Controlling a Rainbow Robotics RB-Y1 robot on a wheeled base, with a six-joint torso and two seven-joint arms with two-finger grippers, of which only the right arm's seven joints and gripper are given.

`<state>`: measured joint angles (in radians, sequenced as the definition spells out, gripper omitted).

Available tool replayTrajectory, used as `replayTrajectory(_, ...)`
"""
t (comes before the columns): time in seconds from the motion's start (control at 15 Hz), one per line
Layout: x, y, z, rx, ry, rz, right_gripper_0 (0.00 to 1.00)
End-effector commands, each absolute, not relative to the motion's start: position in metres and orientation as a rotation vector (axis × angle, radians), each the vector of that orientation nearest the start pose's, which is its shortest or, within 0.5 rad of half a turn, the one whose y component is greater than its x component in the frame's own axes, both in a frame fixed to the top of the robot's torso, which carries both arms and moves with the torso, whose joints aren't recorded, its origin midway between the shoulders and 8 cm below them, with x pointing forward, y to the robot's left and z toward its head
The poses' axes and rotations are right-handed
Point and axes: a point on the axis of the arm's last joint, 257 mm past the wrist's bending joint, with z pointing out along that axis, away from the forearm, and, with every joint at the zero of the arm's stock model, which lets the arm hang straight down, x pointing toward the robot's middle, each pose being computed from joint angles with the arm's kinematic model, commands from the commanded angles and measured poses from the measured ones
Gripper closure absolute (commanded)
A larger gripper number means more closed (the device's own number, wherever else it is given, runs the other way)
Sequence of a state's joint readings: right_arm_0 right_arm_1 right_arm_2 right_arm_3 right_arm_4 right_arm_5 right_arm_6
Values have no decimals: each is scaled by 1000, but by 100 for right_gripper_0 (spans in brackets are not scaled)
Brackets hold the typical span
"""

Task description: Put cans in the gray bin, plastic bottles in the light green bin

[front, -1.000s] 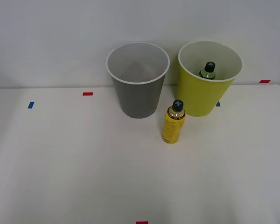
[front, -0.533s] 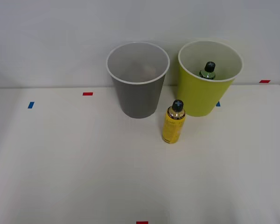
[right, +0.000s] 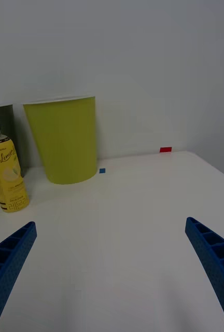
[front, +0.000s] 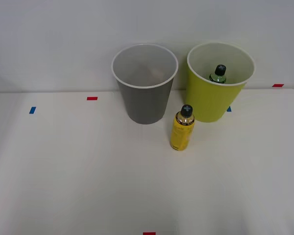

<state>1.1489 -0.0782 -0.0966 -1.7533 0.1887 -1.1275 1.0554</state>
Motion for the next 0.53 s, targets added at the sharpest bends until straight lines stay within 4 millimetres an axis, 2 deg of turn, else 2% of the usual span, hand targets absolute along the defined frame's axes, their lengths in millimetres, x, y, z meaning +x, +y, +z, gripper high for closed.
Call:
replayTrajectory(0.07, 135, -321, -236, 99, 1396, 14, 0)
replayTrajectory(0.53, 135, -321, -236, 99, 1396, 14, 0)
